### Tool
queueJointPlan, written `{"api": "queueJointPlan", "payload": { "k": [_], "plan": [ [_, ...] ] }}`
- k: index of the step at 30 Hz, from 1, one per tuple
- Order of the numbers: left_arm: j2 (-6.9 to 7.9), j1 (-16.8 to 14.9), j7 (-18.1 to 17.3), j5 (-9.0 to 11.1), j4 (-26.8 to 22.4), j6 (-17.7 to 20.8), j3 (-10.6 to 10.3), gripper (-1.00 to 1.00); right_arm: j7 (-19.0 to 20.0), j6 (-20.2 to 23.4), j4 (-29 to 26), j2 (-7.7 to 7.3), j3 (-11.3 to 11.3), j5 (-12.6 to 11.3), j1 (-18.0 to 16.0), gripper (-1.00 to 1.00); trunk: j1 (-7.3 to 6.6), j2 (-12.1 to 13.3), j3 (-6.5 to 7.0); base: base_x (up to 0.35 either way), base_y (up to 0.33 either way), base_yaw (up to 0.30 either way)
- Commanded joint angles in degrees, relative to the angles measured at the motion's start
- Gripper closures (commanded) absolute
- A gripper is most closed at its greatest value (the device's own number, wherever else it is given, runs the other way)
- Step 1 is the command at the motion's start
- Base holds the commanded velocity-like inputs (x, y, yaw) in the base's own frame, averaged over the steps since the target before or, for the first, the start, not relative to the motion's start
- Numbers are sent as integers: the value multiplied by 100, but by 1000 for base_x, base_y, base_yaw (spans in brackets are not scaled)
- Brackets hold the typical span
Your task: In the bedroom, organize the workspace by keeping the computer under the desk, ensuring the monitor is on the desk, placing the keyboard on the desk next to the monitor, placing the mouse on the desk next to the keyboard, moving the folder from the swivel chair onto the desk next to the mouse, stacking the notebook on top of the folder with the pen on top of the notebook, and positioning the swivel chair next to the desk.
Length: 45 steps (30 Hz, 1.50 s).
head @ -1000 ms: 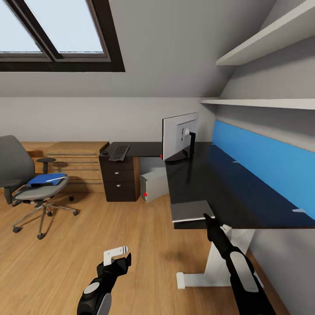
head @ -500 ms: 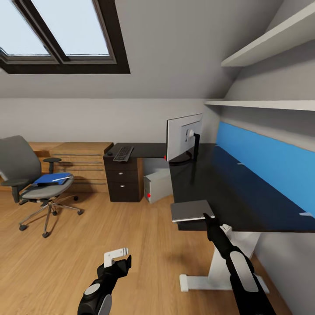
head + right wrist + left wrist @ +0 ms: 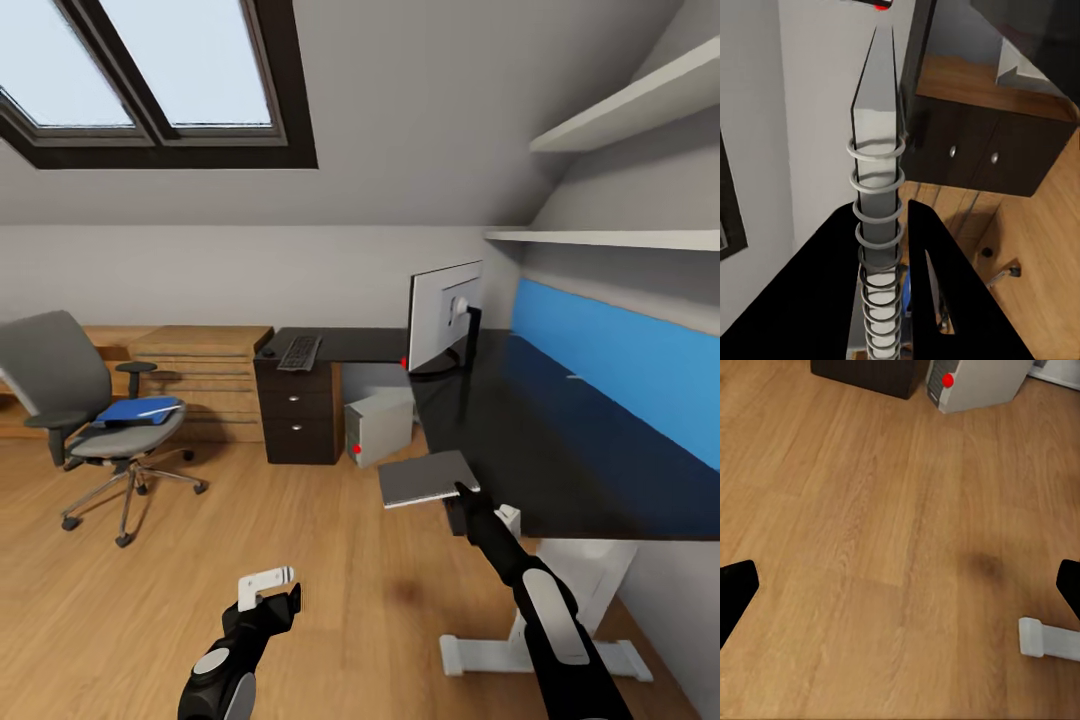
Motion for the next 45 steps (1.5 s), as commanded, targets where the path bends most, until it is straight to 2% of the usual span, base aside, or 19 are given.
{"api": "queueJointPlan", "payload": {
  "k": [1, 4, 22, 29, 38, 45],
  "plan": [
    [3, -4, 50, 60, -6, 15, -11, -100, 21, 56, -3, 9, -25, -41, -5, 100, 0, -3, -6, 71, 319, 0],
    [3, -4, 49, 60, -6, 9, -11, -100, 21, 66, -4, 13, -22, -50, -5, 100, 0, -3, -6, 58, 320, 0],
    [3, -4, 23, 52, -6, 13, -20, -100, 4, 54, 10, 53, -20, -66, -5, 100, -395, 719, 317, 19, 282, 0],
    [3, -4, 14, 51, -6, 10, -27, -100, -2, 49, 12, 47, -19, -61, -5, 100, -549, 999, 443, 197, 222, 0],
    [3, -4, 19, 51, -6, -3, -133, -100, -1, 30, 12, 46, -18, -56, -5, 100, -746, 1360, 604, 275, 197, 0],
    [5, -4, 21, 51, 2, -2, -143, -100, 4, 21, 12, 46, -16, -49, -5, 100, -746, 1360, 604, 314, 110, 0]
  ]
}}
